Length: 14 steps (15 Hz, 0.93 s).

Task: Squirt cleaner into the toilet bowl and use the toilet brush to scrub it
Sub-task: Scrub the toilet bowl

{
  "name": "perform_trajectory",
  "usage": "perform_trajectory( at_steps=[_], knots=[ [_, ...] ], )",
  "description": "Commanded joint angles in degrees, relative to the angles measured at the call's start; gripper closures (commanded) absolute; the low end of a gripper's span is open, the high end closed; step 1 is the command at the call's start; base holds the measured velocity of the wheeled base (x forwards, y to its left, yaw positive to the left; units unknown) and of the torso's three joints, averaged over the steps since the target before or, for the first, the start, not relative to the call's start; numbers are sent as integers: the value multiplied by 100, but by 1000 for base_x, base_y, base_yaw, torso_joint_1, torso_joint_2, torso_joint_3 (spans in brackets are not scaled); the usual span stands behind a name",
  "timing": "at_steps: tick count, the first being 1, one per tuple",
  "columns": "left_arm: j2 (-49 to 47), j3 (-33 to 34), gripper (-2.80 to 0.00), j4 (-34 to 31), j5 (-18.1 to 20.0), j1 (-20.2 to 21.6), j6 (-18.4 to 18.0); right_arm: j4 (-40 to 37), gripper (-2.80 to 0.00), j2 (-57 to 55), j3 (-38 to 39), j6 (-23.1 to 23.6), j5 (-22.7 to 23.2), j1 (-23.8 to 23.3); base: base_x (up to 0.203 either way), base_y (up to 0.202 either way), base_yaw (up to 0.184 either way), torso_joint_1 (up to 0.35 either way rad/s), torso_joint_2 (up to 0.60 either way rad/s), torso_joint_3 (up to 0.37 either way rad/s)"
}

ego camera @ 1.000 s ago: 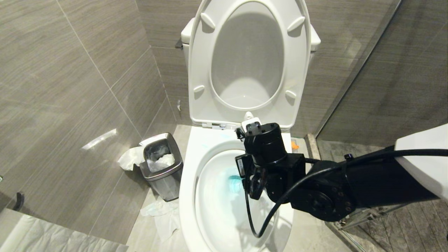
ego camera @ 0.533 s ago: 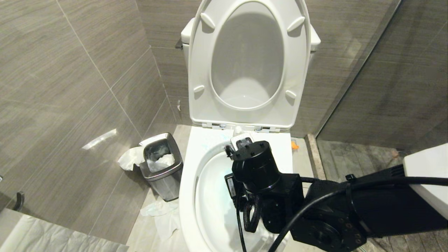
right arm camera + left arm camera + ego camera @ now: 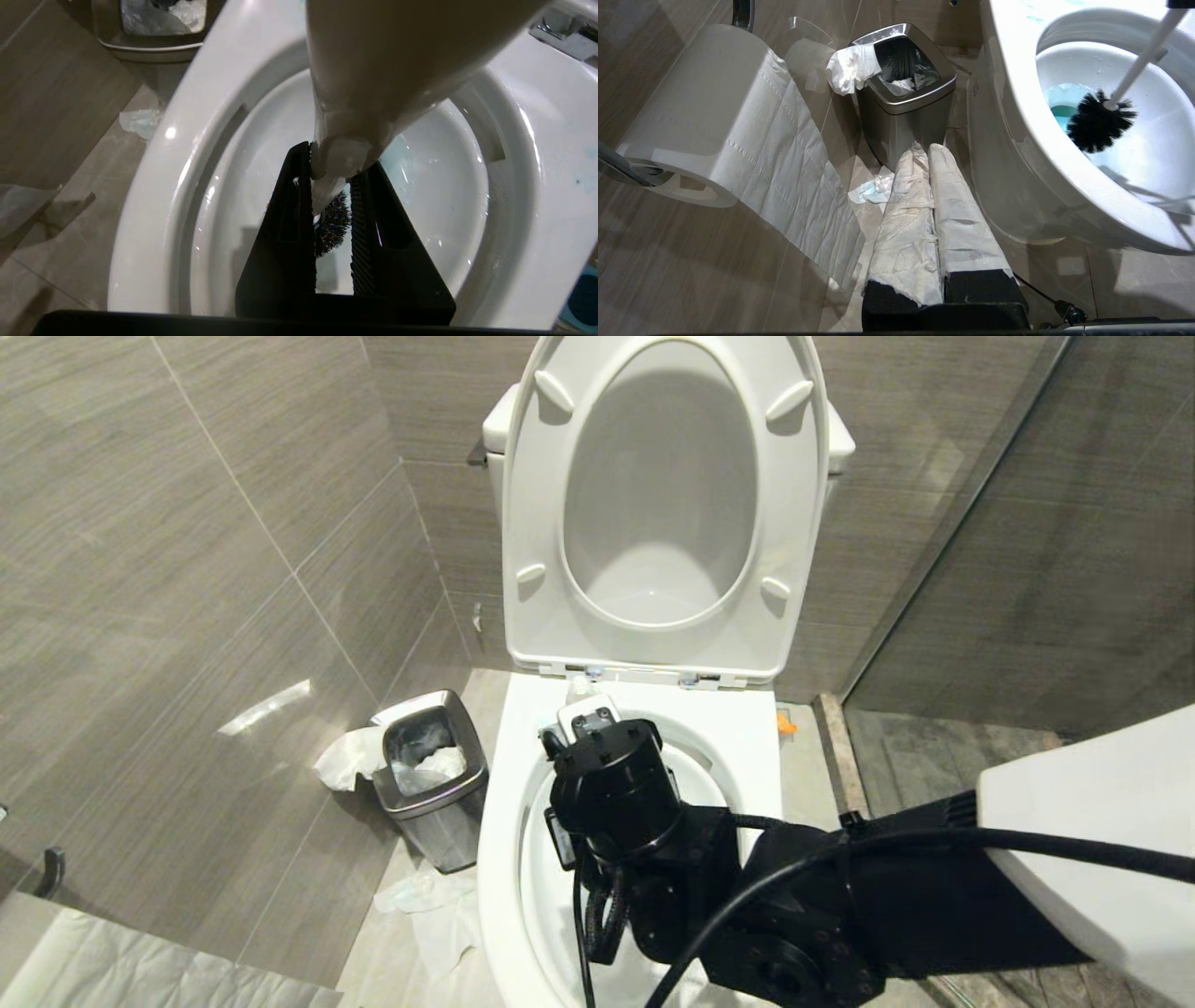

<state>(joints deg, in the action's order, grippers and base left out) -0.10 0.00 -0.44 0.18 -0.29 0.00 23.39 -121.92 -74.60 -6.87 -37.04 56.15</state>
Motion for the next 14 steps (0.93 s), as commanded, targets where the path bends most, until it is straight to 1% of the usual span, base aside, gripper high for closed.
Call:
perform_trajectory(
  at_steps=[1, 4, 7, 9, 14],
  knots=[
    [-8, 9, 0, 0, -1, 3, 0, 7, 0, -459, -522, 73, -31, 2, 0, 0, 0, 0, 0, 0],
    [-8, 9, 0, 0, -1, 3, 0, -2, 0, -922, -1348, 253, -57, -65, 0, 0, 0, 0, 0, 0],
    [-8, 9, 0, 0, -1, 3, 0, -23, 0, -1396, -2193, 523, -181, -298, 0, 0, 0, 0, 0, 0],
    [-8, 9, 0, 0, -1, 3, 0, -28, 0, -1458, -2305, 703, -250, -468, 0, 0, 0, 0, 0, 0],
    [-8, 9, 0, 0, -1, 3, 0, -19, 0, -1245, -2146, 826, -435, -835, 0, 0, 0, 0, 0, 0]
  ],
)
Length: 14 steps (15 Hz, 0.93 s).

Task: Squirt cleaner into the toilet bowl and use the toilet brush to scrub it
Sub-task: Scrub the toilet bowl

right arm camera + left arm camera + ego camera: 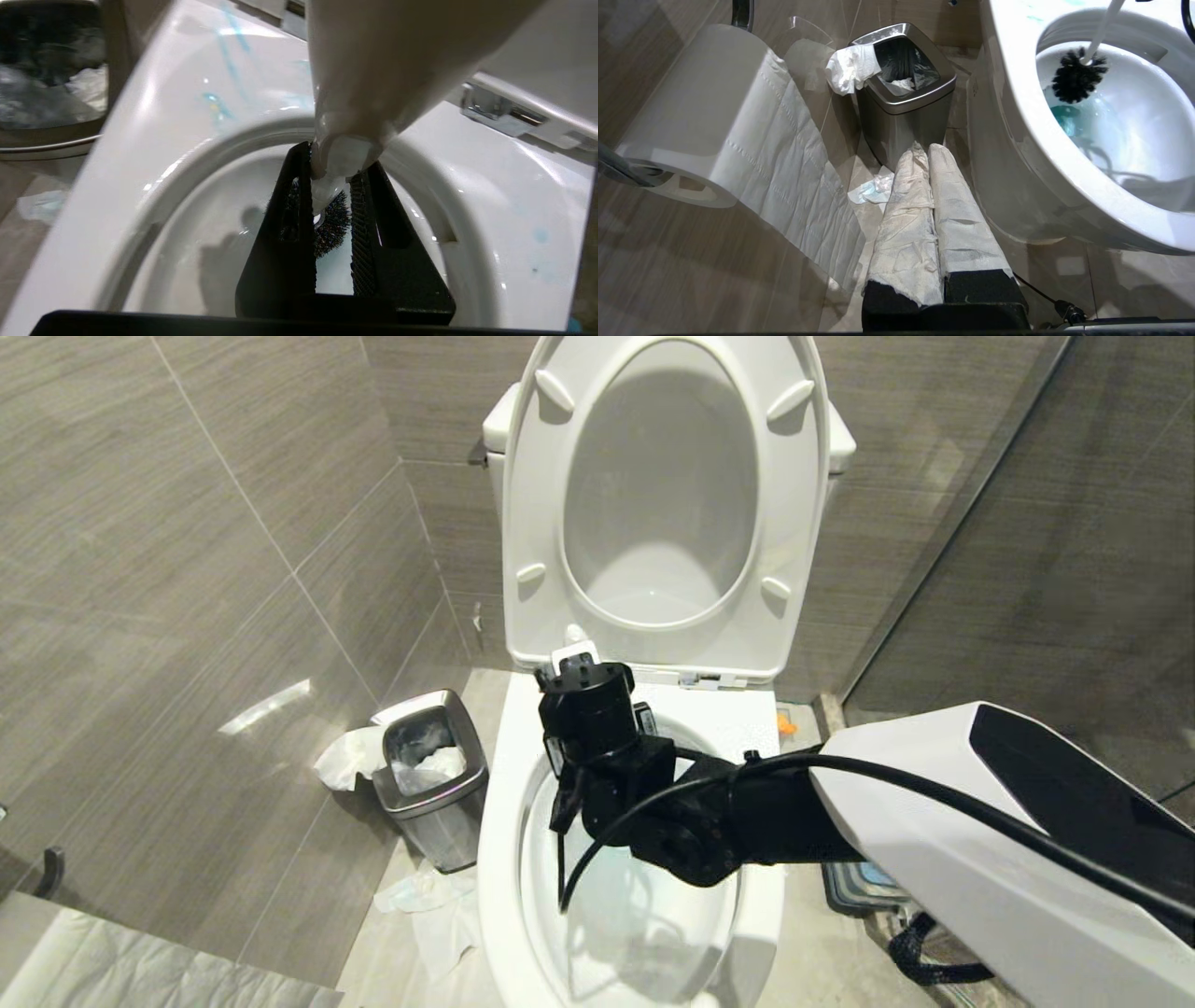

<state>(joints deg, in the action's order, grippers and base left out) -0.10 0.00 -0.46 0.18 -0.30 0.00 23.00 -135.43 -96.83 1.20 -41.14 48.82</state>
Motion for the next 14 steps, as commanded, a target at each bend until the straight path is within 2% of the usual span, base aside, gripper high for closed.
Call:
perform_trajectory(
  at_steps=[1, 6, 8, 11, 14],
  knots=[
    [-8, 9, 0, 2, -1, 4, 0, 20, 0, 200, 186, 43, -22, -154, 0, 0, 0, 0, 0, 0],
    [-8, 9, 0, 2, -1, 4, 0, 41, 0, 834, 1128, 44, 35, -227, 0, 0, 0, 0, 0, 0],
    [-8, 9, 0, 2, -1, 4, 0, 55, 0, 1115, 1627, -93, 57, -188, 0, 0, 0, 0, 0, 0],
    [-8, 9, 0, 2, -1, 4, 0, 55, 0, 1606, 2377, -528, 63, 155, 0, 0, 0, 0, 0, 0],
    [-8, 9, 0, 2, -1, 4, 0, 40, 0, 1861, 2739, -804, 62, 583, 0, 0, 0, 0, 0, 0]
  ],
)
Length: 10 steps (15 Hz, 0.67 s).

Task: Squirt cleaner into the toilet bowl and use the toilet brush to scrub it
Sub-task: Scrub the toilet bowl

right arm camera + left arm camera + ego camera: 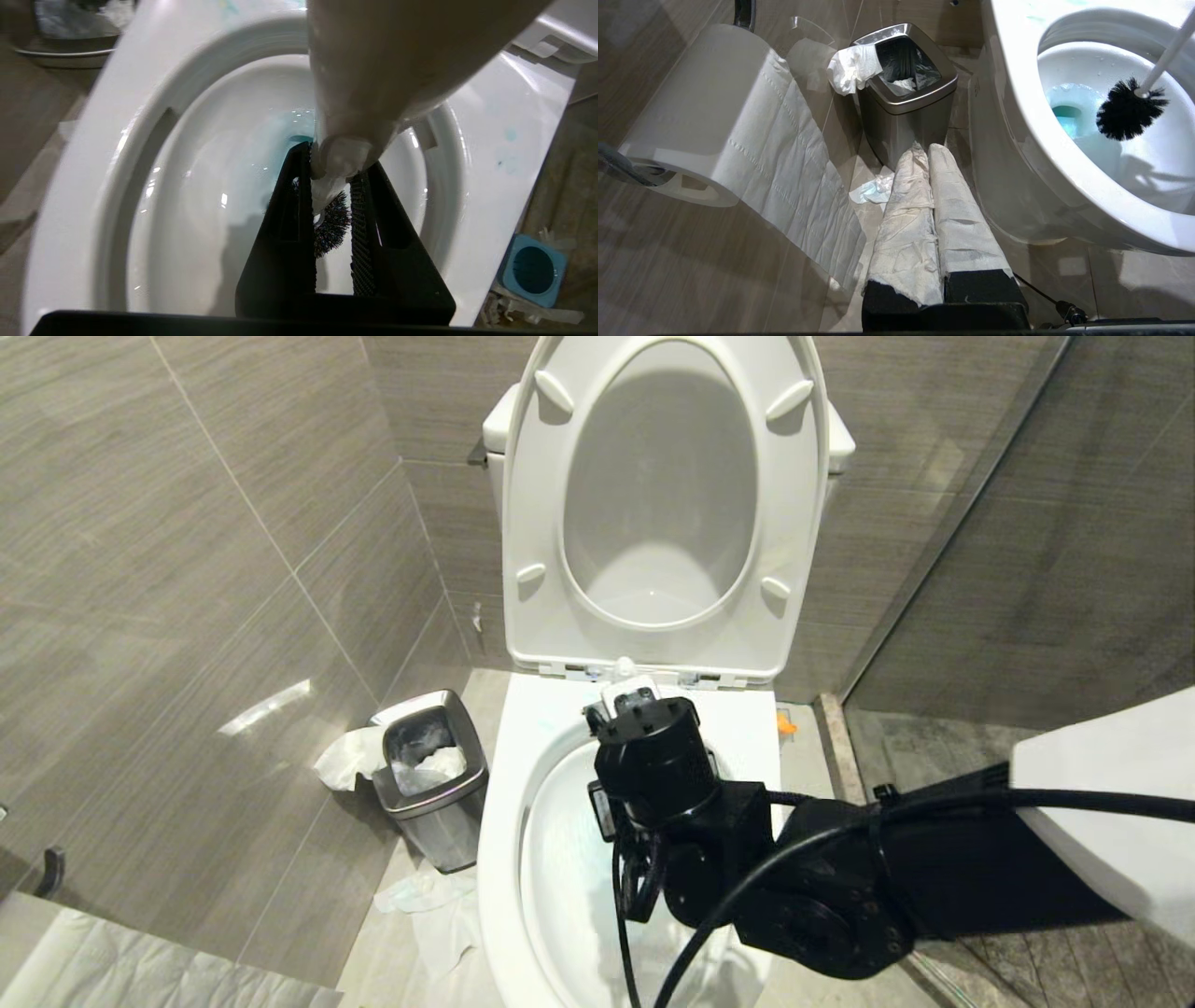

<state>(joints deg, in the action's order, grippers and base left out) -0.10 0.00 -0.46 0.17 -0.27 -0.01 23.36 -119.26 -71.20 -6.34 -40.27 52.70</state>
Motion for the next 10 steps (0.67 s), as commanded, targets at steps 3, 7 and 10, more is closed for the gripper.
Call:
perform_trajectory(
  at_steps=[3, 7, 10],
  knots=[
    [-8, 9, 0, 2, 1, 0, 1, 11, 0, 208, 303, -151, -34, 557, 0, 0, 0, 0, 0, 0],
    [-8, 9, 0, 2, 1, 0, 1, 4, 0, -92, -101, -179, -42, 637, 0, 0, 0, 0, 0, 0],
    [-8, 9, 0, 2, 1, 0, 1, -19, 0, -422, -590, -157, -72, 627, 0, 0, 0, 0, 0, 0]
  ],
)
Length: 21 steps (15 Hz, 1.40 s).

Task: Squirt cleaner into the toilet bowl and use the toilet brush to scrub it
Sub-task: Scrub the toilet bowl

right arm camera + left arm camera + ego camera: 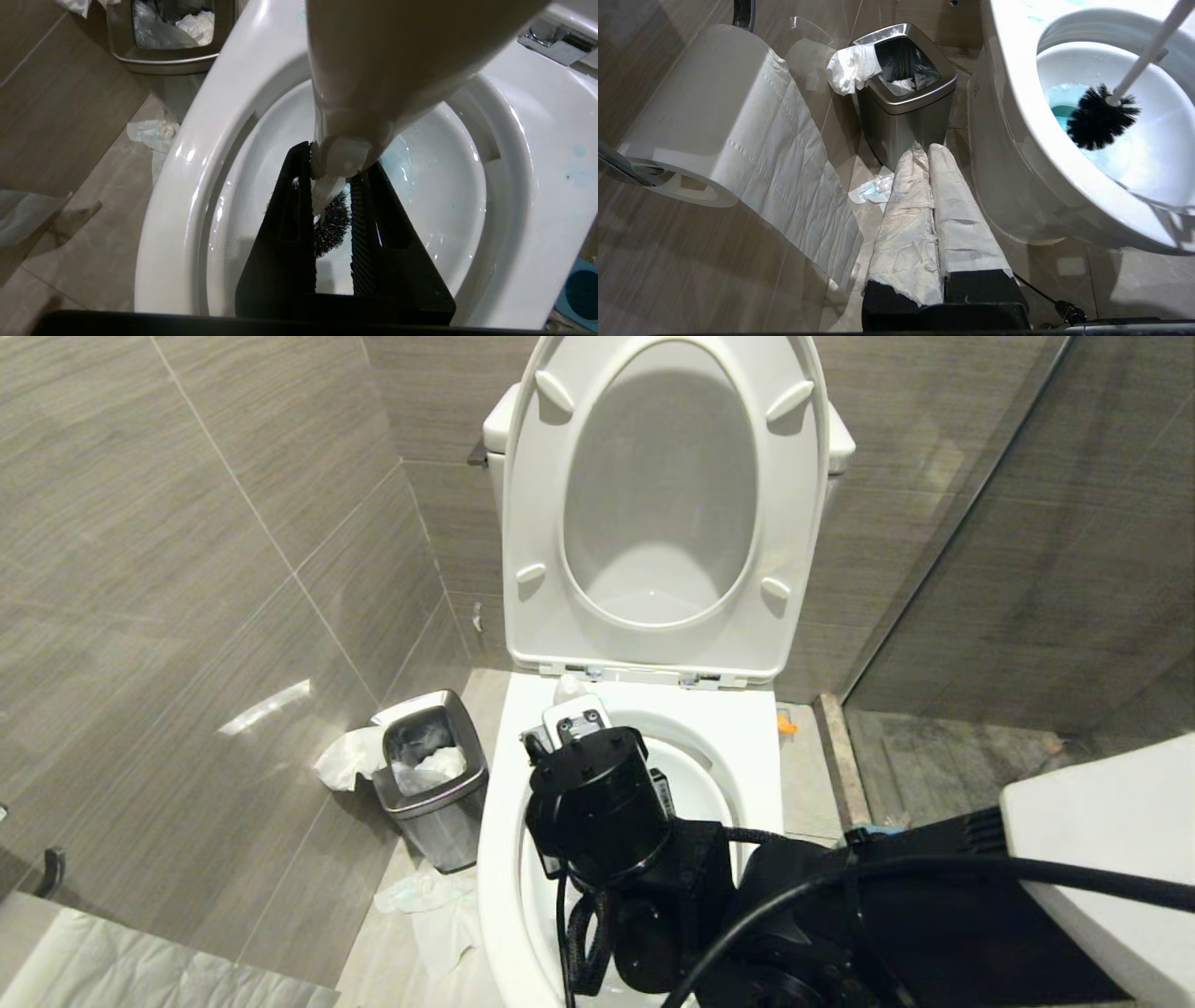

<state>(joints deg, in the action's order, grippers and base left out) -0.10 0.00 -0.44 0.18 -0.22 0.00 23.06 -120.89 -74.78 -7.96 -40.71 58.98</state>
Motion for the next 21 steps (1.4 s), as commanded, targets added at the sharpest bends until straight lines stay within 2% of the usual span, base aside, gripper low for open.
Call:
perform_trajectory(
  at_steps=[1, 10, 15, 21],
  knots=[
    [-8, 9, 0, 0, -1, -4, 0, 7, 0, -372, -375, 11, -42, -19, 0, 0, 0, 0, 0, 0],
    [-8, 9, 0, 0, -1, -4, 0, 5, 0, -1204, -1837, 668, -60, -737, 0, 0, 0, 0, 0, 0],
    [-8, 9, 0, 0, -1, -4, 0, -12, 0, -943, -1749, 787, -67, -1048, 0, 0, 0, 0, 0, 0],
    [-8, 9, 0, 0, -1, -4, 0, -75, 0, -244, -1288, 783, -54, -1055, 0, 0, 0, 0, 0, 0]
  ],
)
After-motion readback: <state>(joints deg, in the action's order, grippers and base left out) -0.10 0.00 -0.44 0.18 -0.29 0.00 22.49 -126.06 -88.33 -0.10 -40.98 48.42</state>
